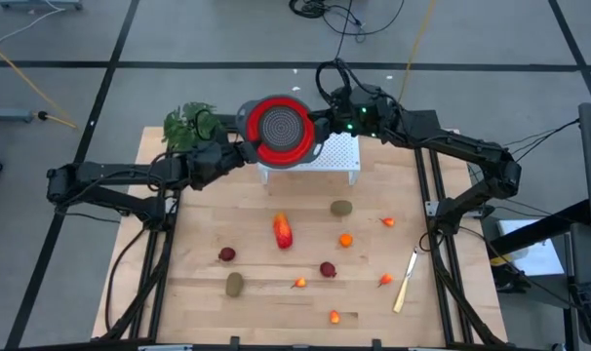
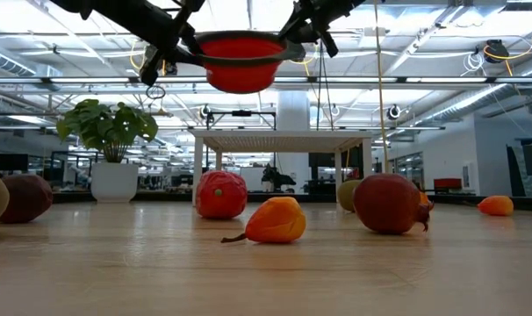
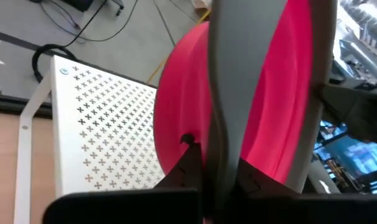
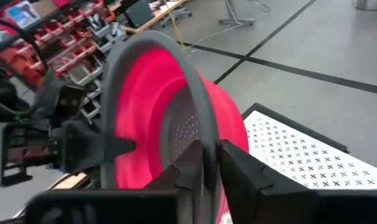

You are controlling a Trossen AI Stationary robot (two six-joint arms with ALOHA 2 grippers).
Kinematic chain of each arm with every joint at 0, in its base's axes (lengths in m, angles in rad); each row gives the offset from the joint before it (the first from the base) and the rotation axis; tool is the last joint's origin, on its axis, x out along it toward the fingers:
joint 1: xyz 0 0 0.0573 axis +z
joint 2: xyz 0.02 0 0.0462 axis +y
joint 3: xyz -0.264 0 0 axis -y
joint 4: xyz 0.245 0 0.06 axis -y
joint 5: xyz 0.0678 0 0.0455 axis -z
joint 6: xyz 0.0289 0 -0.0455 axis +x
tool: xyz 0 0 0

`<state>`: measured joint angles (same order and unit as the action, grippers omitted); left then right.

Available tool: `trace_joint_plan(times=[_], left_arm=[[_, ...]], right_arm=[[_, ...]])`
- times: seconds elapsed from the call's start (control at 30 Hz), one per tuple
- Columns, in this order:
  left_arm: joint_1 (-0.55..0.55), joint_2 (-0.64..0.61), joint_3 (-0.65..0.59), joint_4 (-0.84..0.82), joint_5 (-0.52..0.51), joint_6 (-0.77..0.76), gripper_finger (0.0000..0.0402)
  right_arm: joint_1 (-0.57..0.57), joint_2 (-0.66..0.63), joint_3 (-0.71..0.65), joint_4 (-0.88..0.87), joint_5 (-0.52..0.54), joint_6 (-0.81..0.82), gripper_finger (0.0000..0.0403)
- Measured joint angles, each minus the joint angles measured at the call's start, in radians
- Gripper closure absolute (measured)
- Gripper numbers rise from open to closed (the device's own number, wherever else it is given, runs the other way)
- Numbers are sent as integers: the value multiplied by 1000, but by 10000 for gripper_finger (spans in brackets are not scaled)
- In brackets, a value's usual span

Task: Pick & Place Fruit
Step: Put the red strainer bowl on the shelf

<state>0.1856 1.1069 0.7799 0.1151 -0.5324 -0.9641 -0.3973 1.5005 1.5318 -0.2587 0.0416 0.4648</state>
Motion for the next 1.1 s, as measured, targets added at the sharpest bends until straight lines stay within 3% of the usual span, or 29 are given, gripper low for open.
trace_joint_plan(times=[0.37, 0.63, 0.87, 1.1], left_arm=[[25, 1, 0, -67, 64, -86, 398], [82, -1, 1, -89, 141, -128, 401], [128, 0, 1, -105, 221, -174, 401], [177, 0, 1, -121, 307, -237, 402]], right_arm=[[-7, -21, 0, -7, 2, -196, 261], [-35, -89, 0, -48, 22, -324, 229], [-84, -184, 0, -196, 9, -448, 245], [-102, -258, 0, -299, 7, -525, 317]])
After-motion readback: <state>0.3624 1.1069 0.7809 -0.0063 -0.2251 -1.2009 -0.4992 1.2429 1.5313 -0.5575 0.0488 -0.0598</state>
